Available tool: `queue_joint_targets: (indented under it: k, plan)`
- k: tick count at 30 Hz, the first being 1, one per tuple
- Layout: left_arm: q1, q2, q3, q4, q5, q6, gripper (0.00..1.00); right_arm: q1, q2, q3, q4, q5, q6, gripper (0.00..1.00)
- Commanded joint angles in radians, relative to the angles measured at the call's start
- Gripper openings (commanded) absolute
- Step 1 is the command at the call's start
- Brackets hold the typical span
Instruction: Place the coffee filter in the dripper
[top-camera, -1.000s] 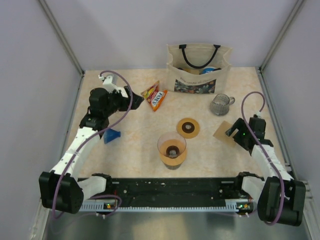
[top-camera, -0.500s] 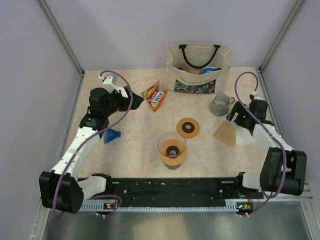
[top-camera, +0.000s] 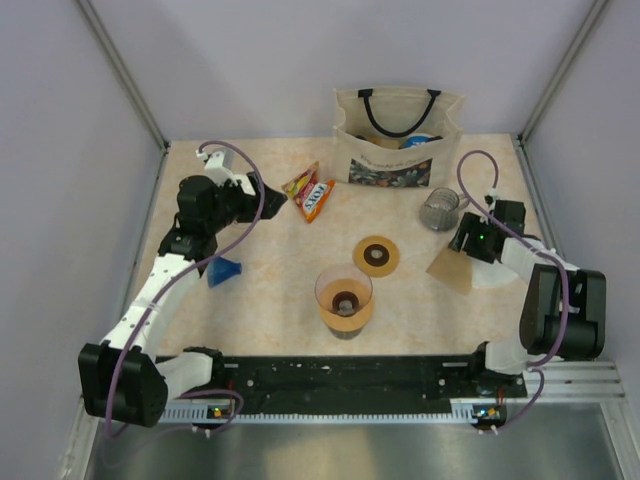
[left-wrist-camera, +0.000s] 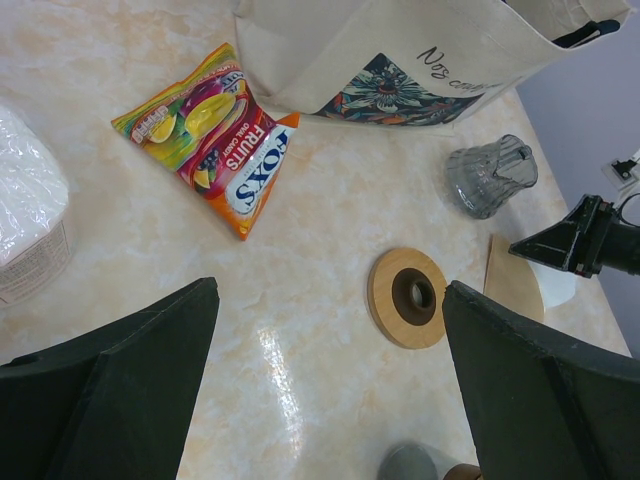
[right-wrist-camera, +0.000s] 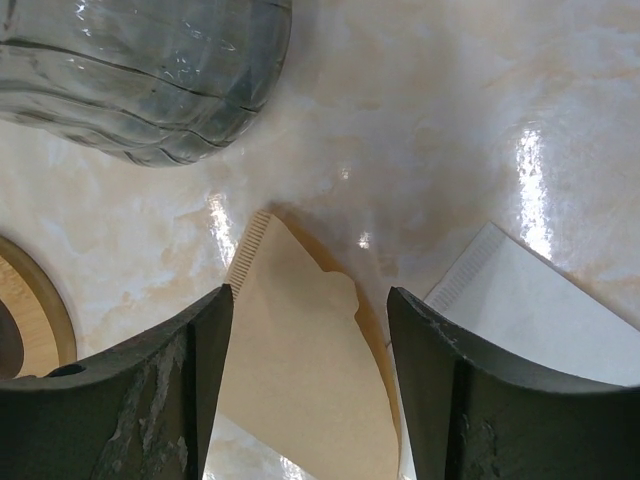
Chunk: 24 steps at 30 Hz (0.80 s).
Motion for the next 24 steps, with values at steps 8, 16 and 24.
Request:
queue_joint_targets:
  k: [8, 16, 24]
  plan:
    - [0.008, -0.026, -0.003, 0.050, 0.009, 0.006, 0.99, 0.008, 0.020, 0.032, 0.028, -0.060, -0.003, 0.52]
    - [0.008, -0.025, -0.001, 0.052, 0.011, 0.002, 0.99, 0.006, 0.027, 0.021, 0.030, -0.028, -0.006, 0.42]
    - [0.008, -0.013, 0.002, 0.052, 0.031, 0.001, 0.99, 0.008, 0.067, 0.022, 0.047, -0.014, -0.009, 0.42]
